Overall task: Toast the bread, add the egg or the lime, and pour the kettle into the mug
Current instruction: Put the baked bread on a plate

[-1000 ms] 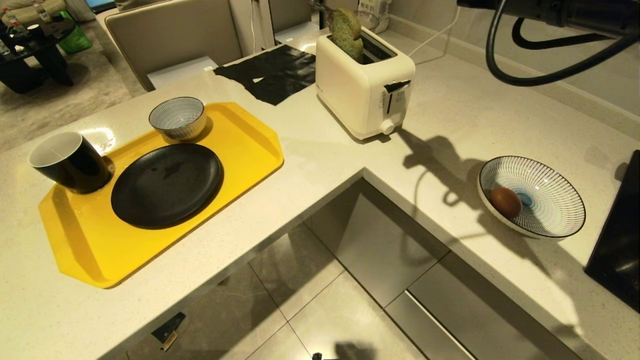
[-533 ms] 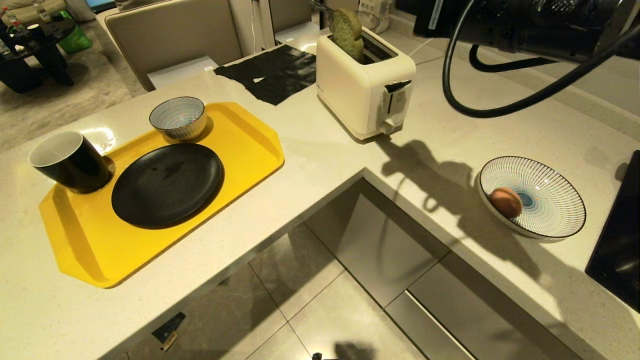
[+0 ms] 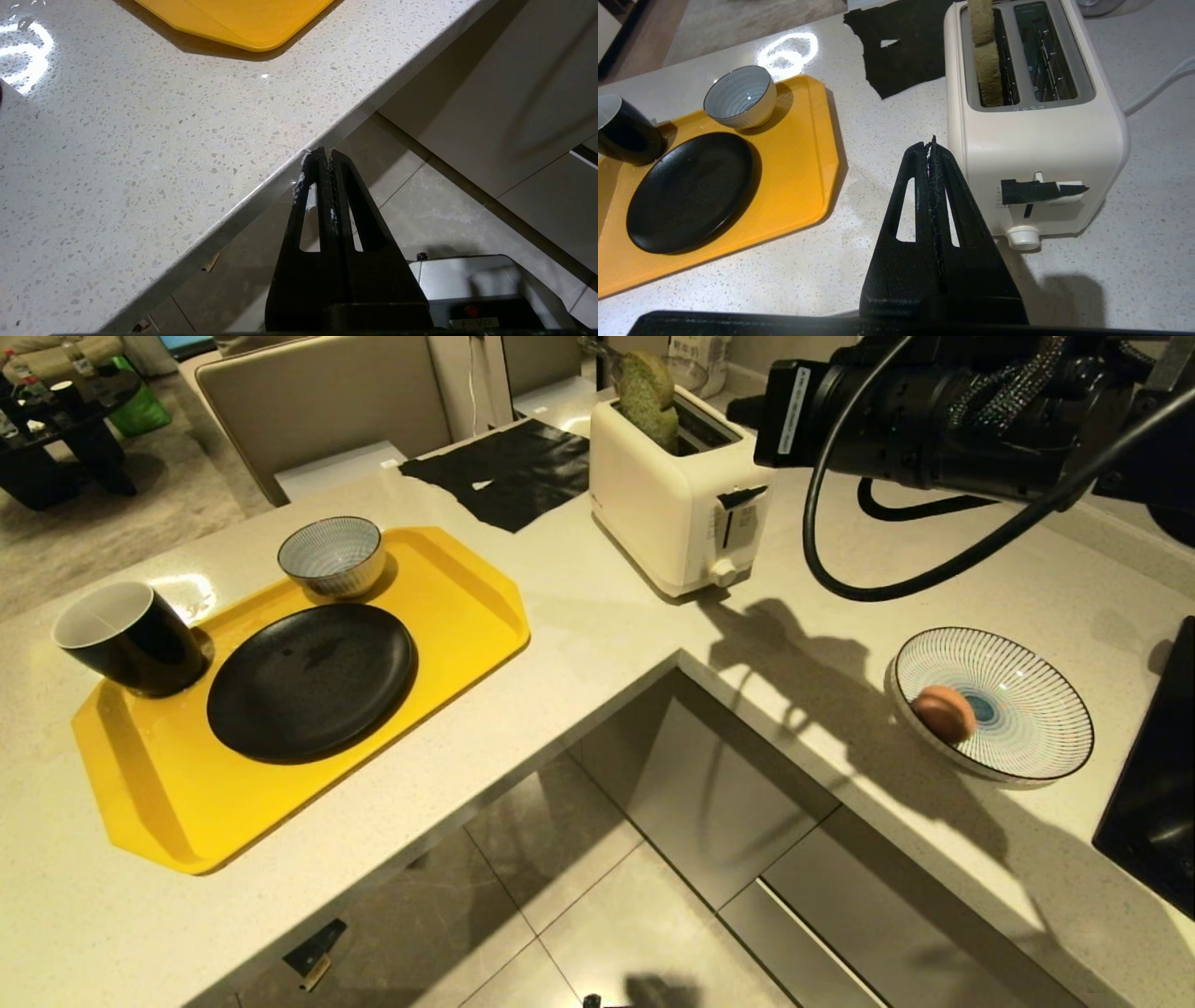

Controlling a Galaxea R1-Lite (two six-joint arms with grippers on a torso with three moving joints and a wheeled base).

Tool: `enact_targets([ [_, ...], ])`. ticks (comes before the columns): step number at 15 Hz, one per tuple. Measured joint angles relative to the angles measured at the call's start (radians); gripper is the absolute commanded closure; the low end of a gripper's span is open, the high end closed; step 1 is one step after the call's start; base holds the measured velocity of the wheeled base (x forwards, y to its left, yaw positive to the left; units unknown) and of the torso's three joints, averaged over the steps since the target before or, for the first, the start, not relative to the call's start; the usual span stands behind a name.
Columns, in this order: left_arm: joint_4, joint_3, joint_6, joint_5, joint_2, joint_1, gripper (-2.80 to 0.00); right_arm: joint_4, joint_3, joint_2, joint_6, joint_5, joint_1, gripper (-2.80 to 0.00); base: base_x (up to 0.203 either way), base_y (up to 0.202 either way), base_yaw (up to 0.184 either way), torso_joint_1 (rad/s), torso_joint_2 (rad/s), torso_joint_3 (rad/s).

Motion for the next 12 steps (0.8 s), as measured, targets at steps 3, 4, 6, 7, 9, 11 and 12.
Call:
enact_targets([
  [3, 0.001, 0.0, 0.006, -0.001, 0.0, 0.0, 0.0, 0.0, 0.026, -0.011, 0.003, -0.002, 0.0, 0.0, 0.0, 0.0, 0.0, 0.0, 0.0, 0.0],
  [4, 0.0, 0.0, 0.006, -0.002, 0.0, 0.0, 0.0, -0.002, 0.044, -0.016, 0.003, -0.001, 0.0, 0.0, 0.0, 0.0, 0.0, 0.0, 0.0, 0.0],
  [6, 0.0, 0.0, 0.003, -0.003, 0.0, 0.0, 0.0, -0.004, 0.077, -0.025, 0.003, -0.001, 0.001, 0.0, 0.0, 0.0, 0.0, 0.0, 0.0, 0.0],
  [7, 0.001, 0.0, 0.006, -0.002, 0.0, 0.0, 0.0, -0.001, 0.09, -0.032, 0.003, -0.001, 0.001, 0.0, 0.0, 0.0, 0.0, 0.0, 0.0, 0.0],
  [9, 0.0, 0.0, 0.001, 0.0, 0.0, 0.0, 0.0, 0.0, 0.101, -0.047, 0.004, -0.001, 0.003, 0.0, 0.0, 0.0, 0.0, 0.0, 0.0, 0.0],
  [11, 0.0, 0.0, -0.006, 0.002, 0.0, 0.0, 0.0, 0.0, 0.101, -0.053, 0.003, -0.001, 0.003, 0.0, 0.0, 0.0, 0.0, 0.0, 0.0, 0.0],
  [12, 0.0, 0.0, -0.013, 0.004, 0.0, 0.0, 0.0, 0.0, 0.101, -0.055, 0.004, -0.001, 0.003, 0.0, 0.0, 0.0, 0.0, 0.0, 0.0, 0.0],
])
